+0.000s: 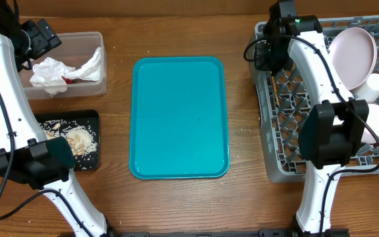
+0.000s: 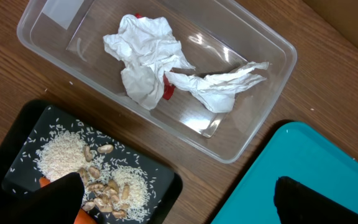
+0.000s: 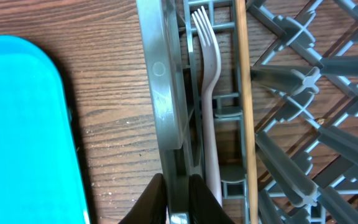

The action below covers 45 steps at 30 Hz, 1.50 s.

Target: Sort waste into correct bins and load items into the dishwasher rack

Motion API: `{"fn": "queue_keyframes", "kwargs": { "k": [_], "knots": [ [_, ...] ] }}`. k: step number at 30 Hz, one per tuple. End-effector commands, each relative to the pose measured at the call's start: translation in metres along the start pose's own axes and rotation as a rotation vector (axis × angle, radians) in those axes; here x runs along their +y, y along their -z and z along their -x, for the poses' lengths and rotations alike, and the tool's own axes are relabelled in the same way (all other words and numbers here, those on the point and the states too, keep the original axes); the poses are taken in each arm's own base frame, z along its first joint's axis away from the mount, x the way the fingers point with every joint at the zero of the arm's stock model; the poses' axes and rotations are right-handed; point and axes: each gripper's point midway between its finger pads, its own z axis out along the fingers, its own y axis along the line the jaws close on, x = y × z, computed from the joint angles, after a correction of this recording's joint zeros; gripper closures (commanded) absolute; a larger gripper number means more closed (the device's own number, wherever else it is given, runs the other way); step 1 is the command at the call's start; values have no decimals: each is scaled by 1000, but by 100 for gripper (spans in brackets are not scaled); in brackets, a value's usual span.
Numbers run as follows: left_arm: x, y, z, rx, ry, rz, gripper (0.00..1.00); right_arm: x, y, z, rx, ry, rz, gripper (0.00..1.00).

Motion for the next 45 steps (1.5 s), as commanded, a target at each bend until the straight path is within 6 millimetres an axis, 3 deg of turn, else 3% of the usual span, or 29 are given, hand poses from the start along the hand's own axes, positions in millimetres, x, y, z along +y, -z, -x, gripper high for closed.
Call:
{"fn": "queue_keyframes", "kwargs": {
  "k": [1, 5, 10, 13, 16, 20, 25, 29, 37, 45],
  "knots": [
    [1, 15, 0, -29, 15, 0, 0, -14, 17, 5, -18, -72, -3, 85],
    [1, 15, 0, -30, 15, 0, 0, -2, 47, 5, -61, -55, 25, 80],
    [1, 15, 0, -30, 15, 0, 0, 21, 101, 7, -153, -16, 63, 60],
    [1, 15, 0, -29, 15, 0, 0, 29, 102, 1, -126, -49, 108, 59],
    [1, 15, 0, -30, 15, 0, 0, 56, 98, -10, -84, -13, 182, 59],
    [1, 15, 0, -29, 15, 0, 0, 96, 82, -22, -76, 83, 155, 59],
    [0, 15, 0, -29, 14, -1, 0, 129, 21, -42, -62, 61, 43, 59],
    [0, 15, 0, -29, 14, -1, 0, 124, -20, -53, -19, -25, -17, 58],
    [0, 15, 0, -29, 15, -1, 0, 116, -69, -70, 79, -27, -72, 58],
    [1, 15, 0, -29, 15, -1, 0, 98, -79, -69, 55, -18, -168, 56]
  ]
}}
